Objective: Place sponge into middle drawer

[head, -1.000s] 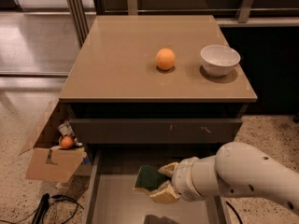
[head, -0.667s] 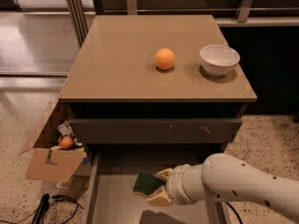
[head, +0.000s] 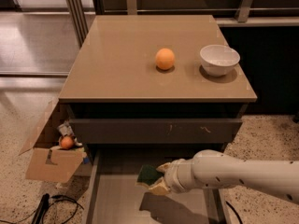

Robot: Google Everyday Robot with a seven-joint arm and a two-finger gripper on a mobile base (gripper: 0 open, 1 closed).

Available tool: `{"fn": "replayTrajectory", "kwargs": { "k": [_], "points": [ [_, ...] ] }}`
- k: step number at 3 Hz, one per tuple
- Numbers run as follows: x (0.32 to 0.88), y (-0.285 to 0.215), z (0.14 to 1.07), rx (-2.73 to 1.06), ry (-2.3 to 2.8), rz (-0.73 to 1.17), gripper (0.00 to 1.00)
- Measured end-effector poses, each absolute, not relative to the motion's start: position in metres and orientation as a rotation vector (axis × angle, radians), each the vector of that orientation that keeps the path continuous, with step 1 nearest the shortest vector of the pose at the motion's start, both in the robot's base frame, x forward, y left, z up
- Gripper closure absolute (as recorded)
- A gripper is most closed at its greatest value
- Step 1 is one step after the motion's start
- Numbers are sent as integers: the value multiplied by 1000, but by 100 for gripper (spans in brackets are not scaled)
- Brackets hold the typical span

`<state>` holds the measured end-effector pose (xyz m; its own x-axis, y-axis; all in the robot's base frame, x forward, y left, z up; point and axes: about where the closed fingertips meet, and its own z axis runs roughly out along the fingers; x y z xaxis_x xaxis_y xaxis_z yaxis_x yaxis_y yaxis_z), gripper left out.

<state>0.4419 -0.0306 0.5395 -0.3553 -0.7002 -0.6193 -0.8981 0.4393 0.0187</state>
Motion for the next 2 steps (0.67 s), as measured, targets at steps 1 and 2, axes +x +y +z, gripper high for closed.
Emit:
{"fn": "replayTrajectory", "kwargs": {
  "k": [1,2],
  "points": [
    [453,-22,522,-1342,2141,508,100],
    [478,-10,489,-1331,2097,517,100]
  ]
}}
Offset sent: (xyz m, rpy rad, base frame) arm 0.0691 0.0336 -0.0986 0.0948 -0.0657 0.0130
